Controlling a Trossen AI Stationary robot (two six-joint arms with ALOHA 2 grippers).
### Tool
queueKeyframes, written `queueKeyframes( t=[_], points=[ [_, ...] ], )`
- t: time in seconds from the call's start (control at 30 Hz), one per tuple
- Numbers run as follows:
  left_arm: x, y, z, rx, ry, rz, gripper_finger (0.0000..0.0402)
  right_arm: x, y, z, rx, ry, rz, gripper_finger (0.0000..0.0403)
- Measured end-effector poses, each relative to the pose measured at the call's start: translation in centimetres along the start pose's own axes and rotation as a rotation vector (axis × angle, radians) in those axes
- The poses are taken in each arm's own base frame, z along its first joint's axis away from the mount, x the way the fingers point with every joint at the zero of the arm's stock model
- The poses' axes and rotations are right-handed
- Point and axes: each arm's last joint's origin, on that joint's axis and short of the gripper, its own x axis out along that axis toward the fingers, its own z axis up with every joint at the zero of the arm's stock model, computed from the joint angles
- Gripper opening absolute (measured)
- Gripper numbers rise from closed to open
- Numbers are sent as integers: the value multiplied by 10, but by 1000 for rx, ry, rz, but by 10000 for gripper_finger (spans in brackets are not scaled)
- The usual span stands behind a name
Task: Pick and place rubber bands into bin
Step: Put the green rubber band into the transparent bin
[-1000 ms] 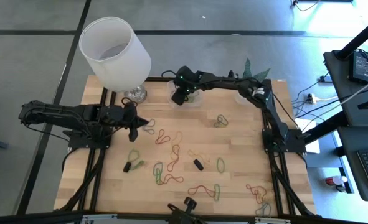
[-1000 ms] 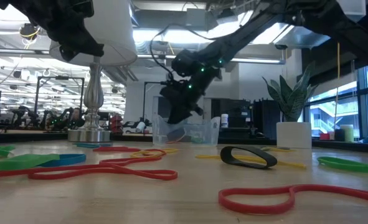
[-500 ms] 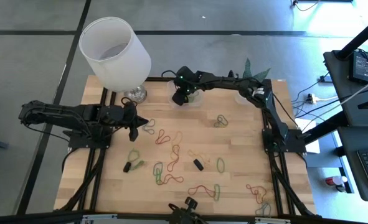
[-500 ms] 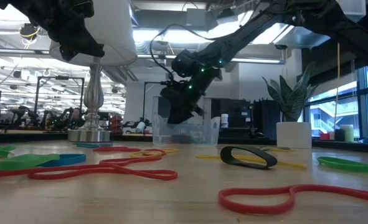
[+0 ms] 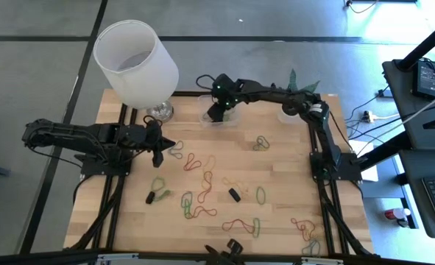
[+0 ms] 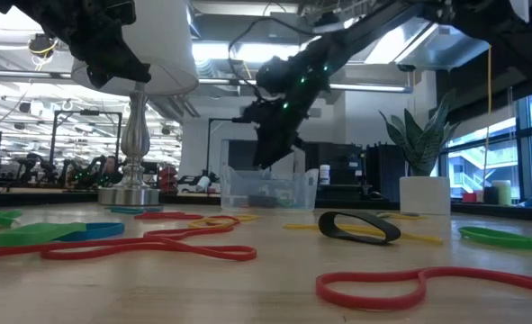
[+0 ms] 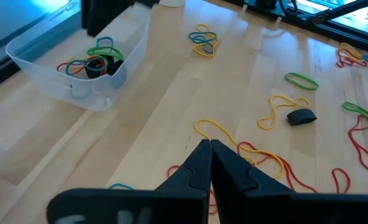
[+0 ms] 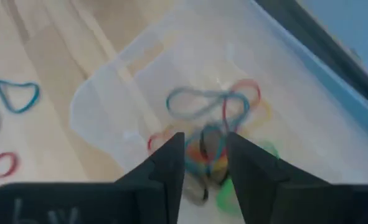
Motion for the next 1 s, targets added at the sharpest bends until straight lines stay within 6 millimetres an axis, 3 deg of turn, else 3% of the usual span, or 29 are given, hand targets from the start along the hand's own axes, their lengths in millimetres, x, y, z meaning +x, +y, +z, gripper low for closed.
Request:
queueKeyframes(
  t=[0.23, 0.4, 0.53, 0.73, 0.87, 1.0],
  points=[
    [0, -3, -2, 3, 46, -88, 3, -34, 25, -10, 51, 15, 21, 66],
    [0, -3, -5, 11, 77, -97, 1, -61, 47, -36, 81, 14, 0, 17],
    [4, -8, -8, 31, 108, -113, 3, -84, 65, -76, 112, 3, -4, 7],
    [21, -24, -17, 58, 237, -145, 2, -114, 83, -157, 209, -28, 50, 12],
    [32, -44, -12, 101, 288, -162, 2, -133, 88, -208, 247, -30, 73, 4],
    [44, -63, -4, 126, 345, -113, 1, -149, 87, -247, 256, -23, 123, 8]
  ],
)
